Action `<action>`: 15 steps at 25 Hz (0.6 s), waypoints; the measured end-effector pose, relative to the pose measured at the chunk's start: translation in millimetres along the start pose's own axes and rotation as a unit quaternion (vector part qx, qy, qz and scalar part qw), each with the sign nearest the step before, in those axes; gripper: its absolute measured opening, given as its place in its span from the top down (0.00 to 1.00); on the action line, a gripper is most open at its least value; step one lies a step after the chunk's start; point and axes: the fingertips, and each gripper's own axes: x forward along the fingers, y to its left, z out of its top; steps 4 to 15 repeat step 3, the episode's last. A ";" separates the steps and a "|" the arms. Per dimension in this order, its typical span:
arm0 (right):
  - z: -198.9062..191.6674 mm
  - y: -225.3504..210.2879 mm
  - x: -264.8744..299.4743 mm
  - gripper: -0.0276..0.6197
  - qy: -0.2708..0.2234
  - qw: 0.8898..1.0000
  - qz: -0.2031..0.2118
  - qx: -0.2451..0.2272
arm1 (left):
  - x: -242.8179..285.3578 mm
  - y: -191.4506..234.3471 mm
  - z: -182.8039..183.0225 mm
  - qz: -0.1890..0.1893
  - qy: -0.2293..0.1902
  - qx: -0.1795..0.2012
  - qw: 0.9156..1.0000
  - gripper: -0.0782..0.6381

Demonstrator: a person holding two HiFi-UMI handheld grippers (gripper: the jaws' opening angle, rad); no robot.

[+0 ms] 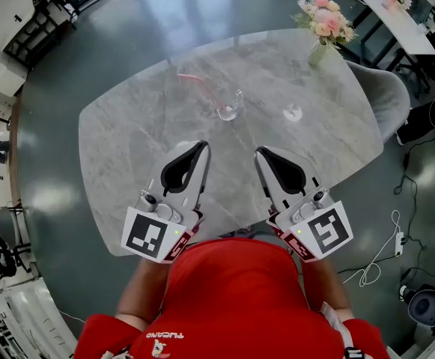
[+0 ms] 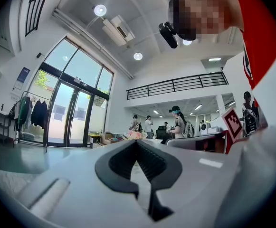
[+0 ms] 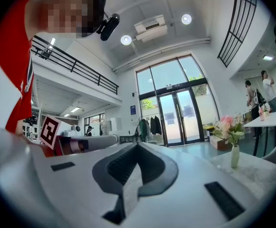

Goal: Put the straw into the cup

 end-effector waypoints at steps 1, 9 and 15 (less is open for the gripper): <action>-0.1 -1.0 -0.2 0.95 0.000 1.000 0.000 0.000 | 1.0 -0.1 -0.3 0.000 0.001 0.000 1.000 0.88; -0.2 -3.2 -0.5 0.95 0.001 1.000 -0.001 0.001 | 3.0 -0.3 -0.7 0.000 0.001 -0.001 1.000 0.88; -0.2 -3.2 -0.5 0.95 0.001 1.000 -0.001 0.001 | 3.0 -0.3 -0.7 0.000 0.001 -0.001 1.000 0.88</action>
